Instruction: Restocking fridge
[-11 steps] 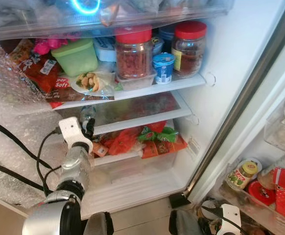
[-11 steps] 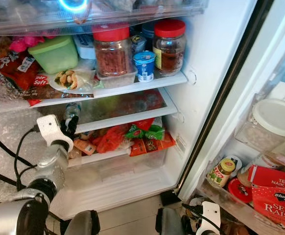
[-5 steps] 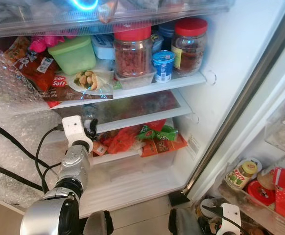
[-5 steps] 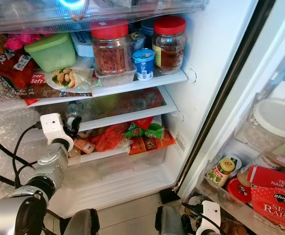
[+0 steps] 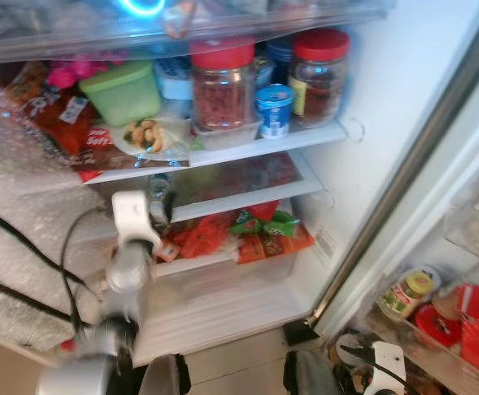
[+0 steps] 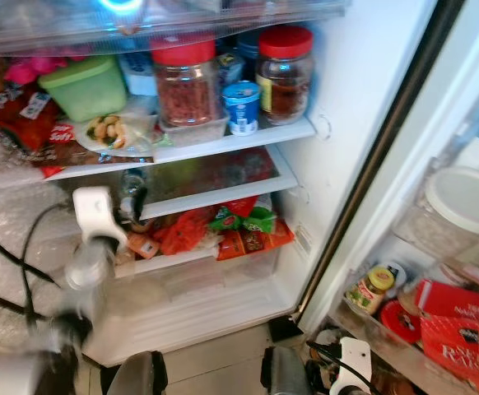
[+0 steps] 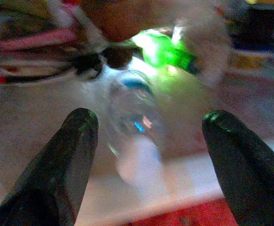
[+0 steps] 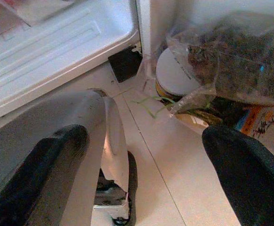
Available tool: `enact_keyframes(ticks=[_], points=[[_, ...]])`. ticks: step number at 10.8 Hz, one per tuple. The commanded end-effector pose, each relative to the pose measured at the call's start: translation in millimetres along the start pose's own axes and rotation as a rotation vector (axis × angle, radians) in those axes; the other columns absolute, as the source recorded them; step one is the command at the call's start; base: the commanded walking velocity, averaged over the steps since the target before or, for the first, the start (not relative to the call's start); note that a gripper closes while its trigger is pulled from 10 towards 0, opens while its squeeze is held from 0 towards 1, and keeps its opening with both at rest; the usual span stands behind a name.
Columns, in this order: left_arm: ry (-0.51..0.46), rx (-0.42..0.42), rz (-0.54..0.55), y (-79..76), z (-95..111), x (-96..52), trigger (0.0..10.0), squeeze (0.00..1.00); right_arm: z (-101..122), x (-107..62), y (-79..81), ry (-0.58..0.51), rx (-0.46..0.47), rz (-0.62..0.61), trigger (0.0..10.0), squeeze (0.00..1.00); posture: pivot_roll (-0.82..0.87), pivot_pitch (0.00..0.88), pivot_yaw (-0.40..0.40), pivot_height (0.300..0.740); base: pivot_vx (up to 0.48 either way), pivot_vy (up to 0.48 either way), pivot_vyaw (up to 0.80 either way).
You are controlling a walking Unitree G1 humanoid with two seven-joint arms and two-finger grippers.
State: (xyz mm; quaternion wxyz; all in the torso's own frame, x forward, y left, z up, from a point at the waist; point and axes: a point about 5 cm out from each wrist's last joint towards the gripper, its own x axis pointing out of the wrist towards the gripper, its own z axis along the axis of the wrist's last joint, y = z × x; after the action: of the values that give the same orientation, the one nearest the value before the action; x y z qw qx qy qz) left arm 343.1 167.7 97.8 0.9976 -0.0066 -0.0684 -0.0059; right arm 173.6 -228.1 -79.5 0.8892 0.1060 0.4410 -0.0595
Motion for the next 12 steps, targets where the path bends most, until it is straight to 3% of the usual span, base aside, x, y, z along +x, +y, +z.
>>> enact_keyframes(ticks=[1,4,5,12], points=[[-0.040,0.021,-0.009,1.7,7.5,2.6,10.0,0.00,-8.3,-0.7,2.3,0.027,0.010,0.005,10.0,0.00,-0.09,0.042,0.002,0.600,0.000,0.000,0.00],[-0.048,0.025,-0.011,1.2,8.6,-0.4,10.0,0.00,-8.3,-0.7,2.3,0.027,0.010,0.005,10.0,0.00,-0.09,0.042,0.002,0.600,0.000,0.000,0.00],[-0.047,0.083,-0.069,-4.7,-5.3,-40.4,10.0,0.00,-9.4,-1.0,1.8,0.032,0.006,0.007,10.0,0.00,-0.09,0.041,0.006,0.600,0.000,0.000,0.00],[-0.045,0.145,-0.114,-15.5,0.6,-53.8,10.0,0.00,-8.1,-0.6,2.6,0.029,0.004,0.009,10.0,0.00,-0.09,0.032,0.009,0.600,0.000,0.000,0.00]])
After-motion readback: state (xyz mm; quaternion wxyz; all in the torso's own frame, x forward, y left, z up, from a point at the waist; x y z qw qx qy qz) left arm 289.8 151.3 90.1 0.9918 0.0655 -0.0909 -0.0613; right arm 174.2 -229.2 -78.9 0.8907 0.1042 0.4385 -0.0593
